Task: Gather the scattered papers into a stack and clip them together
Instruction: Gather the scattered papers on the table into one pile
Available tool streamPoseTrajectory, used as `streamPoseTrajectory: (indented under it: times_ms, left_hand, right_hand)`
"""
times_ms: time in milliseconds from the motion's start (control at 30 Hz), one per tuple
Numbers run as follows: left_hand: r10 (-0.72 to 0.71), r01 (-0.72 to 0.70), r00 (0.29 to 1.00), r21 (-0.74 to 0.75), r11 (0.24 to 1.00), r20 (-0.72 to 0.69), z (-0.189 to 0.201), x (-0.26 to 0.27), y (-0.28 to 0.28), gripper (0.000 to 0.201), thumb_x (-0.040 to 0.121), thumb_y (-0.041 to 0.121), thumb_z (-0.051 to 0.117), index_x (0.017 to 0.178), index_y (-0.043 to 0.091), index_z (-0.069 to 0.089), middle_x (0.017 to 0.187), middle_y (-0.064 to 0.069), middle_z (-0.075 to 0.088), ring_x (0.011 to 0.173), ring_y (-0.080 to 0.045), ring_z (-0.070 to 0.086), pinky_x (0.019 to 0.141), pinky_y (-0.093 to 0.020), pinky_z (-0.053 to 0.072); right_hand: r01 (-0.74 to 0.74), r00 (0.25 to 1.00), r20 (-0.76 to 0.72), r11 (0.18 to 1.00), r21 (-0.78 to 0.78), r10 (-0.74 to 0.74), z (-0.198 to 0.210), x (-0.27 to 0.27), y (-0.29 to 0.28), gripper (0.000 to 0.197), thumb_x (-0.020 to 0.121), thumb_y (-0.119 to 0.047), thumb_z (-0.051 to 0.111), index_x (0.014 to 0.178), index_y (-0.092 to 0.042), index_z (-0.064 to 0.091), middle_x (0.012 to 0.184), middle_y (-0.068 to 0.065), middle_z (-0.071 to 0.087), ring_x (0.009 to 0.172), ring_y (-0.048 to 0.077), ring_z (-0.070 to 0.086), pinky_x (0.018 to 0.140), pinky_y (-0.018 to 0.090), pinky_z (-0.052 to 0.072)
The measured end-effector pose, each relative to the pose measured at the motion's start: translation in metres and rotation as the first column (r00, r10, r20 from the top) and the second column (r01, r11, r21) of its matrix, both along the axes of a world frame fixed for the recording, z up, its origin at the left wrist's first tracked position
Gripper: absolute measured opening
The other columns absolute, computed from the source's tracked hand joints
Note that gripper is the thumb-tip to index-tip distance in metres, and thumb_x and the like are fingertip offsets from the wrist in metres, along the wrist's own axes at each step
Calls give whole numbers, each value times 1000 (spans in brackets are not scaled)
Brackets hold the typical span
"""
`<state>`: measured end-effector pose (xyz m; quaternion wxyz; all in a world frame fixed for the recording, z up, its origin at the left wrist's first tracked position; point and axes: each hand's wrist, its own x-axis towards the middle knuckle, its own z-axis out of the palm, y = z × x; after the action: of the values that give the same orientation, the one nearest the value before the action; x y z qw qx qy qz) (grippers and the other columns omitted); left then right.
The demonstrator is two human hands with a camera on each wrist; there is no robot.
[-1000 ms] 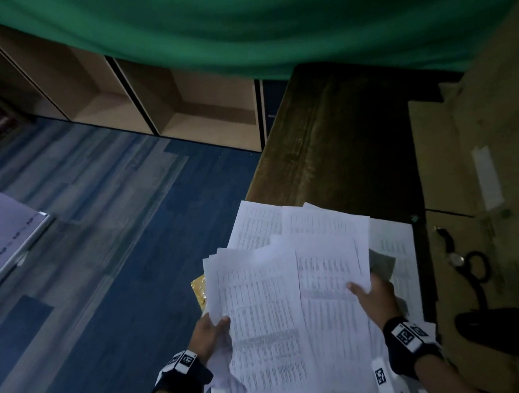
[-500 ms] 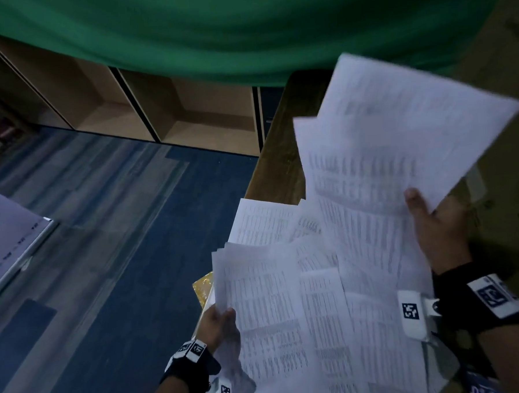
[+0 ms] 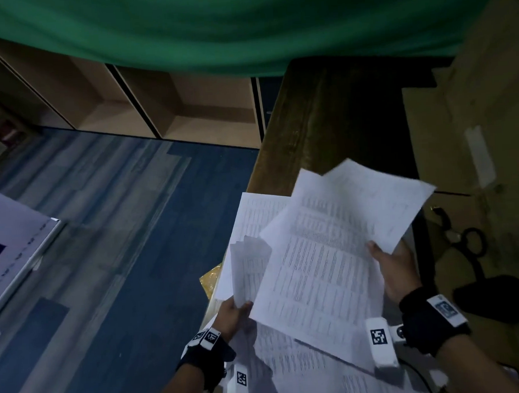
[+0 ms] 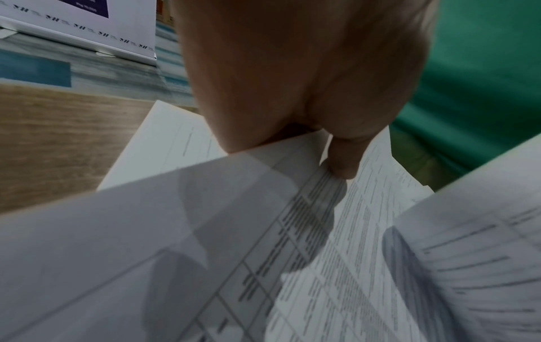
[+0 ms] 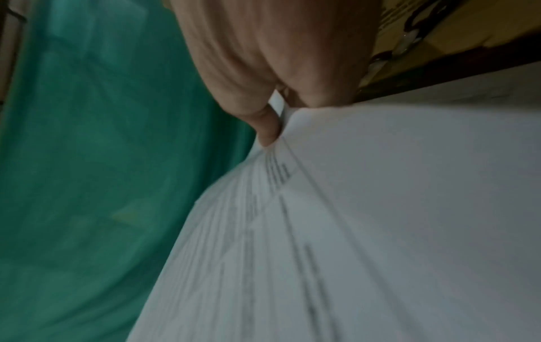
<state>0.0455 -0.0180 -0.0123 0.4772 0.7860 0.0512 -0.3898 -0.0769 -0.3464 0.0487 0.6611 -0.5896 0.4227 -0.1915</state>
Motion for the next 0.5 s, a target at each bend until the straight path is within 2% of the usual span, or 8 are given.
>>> streamPoseTrajectory:
  times_ms: [67, 167, 233, 300, 333, 400, 433, 500]
  left_hand:
    - [26, -26, 998, -6, 1000, -50, 2, 0, 0, 29, 82, 25, 66, 99, 2, 69, 90, -13, 74, 77, -27, 68, 72, -36, 55]
    - [73, -75, 990, -14, 997, -122, 3, -4, -2, 11, 91, 9, 58, 90, -3, 60, 73, -21, 58, 55, -24, 56, 51, -29, 49]
    - [90, -93, 986, -14, 996, -142, 2, -5, -1, 10, 90, 9, 58, 87, -1, 59, 64, -18, 55, 50, -24, 53, 50, -31, 47]
    - [79, -80, 988, -7, 997, -129, -3, -3, 2, 17, 82, 18, 62, 83, 1, 62, 57, -12, 60, 50, -25, 54, 56, -35, 47]
    - [72, -72, 989, 5, 997, -126, -5, -2, 3, 19, 78, 22, 63, 81, 3, 63, 56, -10, 61, 50, -26, 55, 58, -36, 47]
    - [79, -81, 988, -4, 997, -132, -9, 0, 5, 21, 73, 25, 65, 76, 5, 62, 56, -8, 62, 51, -26, 56, 60, -37, 47]
    - [78, -80, 989, -11, 997, -122, -10, 0, 5, 24, 71, 27, 67, 78, 4, 64, 62, -9, 66, 55, -27, 60, 62, -38, 50]
    - [62, -64, 993, -18, 998, -104, -10, 1, 6, 32, 75, 28, 71, 92, 1, 71, 85, -14, 76, 76, -30, 70, 76, -44, 57]
  right_hand:
    - [-37, 987, -157, 996, -76, 25, -16, -3, 1, 41, 92, -11, 60, 132, -15, 53, 128, 7, 62, 117, 28, 59, 103, 47, 44]
    - [-181, 931, -346, 971, -156, 118, -25, -7, 8, 46, 93, -8, 56, 138, -10, 45, 135, 11, 56, 123, 30, 52, 99, 33, 38]
    - [-288, 895, -384, 952, -104, 229, -27, -11, 16, 48, 95, -9, 53, 142, -10, 41, 137, 7, 53, 125, 26, 50, 99, 29, 34]
    - [-330, 890, -343, 944, -28, 301, -26, -15, 23, 48, 96, -9, 52, 143, -11, 41, 134, 2, 52, 121, 19, 50, 99, 26, 35]
    - [-312, 909, -283, 950, 27, 306, -26, -16, 25, 47, 96, -7, 53, 142, -10, 42, 134, 1, 53, 117, 16, 52, 97, 25, 39]
    - [-296, 942, -111, 940, 169, 316, -21, -16, 28, 44, 94, -1, 54, 136, -12, 47, 128, 0, 59, 107, 5, 60, 87, 15, 48]
    - [-314, 942, -47, 922, 225, 332, -19, -16, 29, 41, 93, 0, 55, 132, -14, 50, 126, -2, 61, 105, 2, 63, 84, 13, 50]
    - [-373, 917, -51, 897, 236, 395, -20, -13, 28, 38, 93, -3, 57, 129, -16, 54, 126, 0, 64, 112, 9, 63, 94, 24, 51]
